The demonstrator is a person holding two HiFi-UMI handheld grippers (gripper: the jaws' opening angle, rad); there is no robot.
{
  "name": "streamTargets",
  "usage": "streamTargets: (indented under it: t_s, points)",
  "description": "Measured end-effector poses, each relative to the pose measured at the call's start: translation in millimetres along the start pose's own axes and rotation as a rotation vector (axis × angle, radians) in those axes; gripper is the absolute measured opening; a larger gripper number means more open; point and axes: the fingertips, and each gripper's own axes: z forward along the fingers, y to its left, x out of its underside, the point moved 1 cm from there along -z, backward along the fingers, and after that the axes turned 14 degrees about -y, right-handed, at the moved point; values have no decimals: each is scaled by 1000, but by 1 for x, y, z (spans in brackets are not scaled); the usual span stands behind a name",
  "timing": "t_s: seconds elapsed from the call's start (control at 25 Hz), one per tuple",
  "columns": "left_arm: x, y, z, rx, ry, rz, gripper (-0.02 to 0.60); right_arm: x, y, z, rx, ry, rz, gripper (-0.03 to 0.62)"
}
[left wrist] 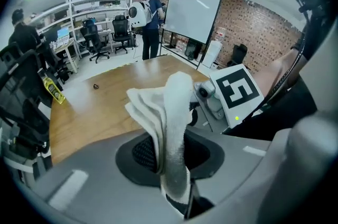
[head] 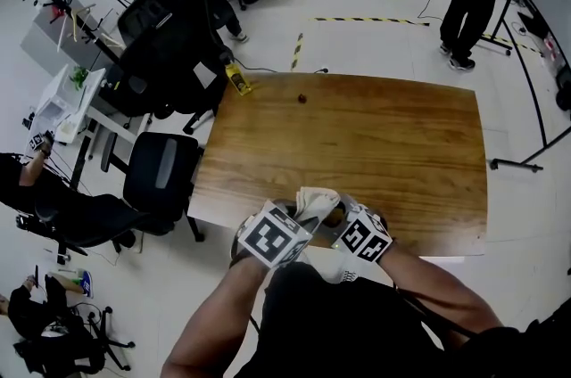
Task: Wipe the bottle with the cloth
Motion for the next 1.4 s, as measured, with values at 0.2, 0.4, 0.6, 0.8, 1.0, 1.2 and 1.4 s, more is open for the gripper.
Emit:
streamTargets:
  t_s: [0.2, 0.4, 0.6, 0.8, 1.0, 1.2, 1.4]
  points:
    - [26, -2, -12, 11, 9, -45, 95, 1, 0, 1, 22, 14, -2, 133]
    - [60, -3, -45, 20, -56, -78, 98, 6, -2, -1, 74, 53, -23, 133]
    - [91, -1, -96, 45, -230, -151, 100, 0, 0, -23, 193, 57, 18, 155]
    - [125, 14, -135, 84, -366, -291, 100, -8, 30, -80, 463, 74, 186, 183]
    - [151, 14, -149, 201, -441, -422, 100, -9, 111, -101, 635, -13, 634, 12]
    - [162, -1, -149, 289, -432, -434, 100, -37, 175, -118, 683, -147, 790, 12]
    - [155, -8, -157, 291, -476, -468, 100, -53, 215, -129, 670, -187, 703, 12]
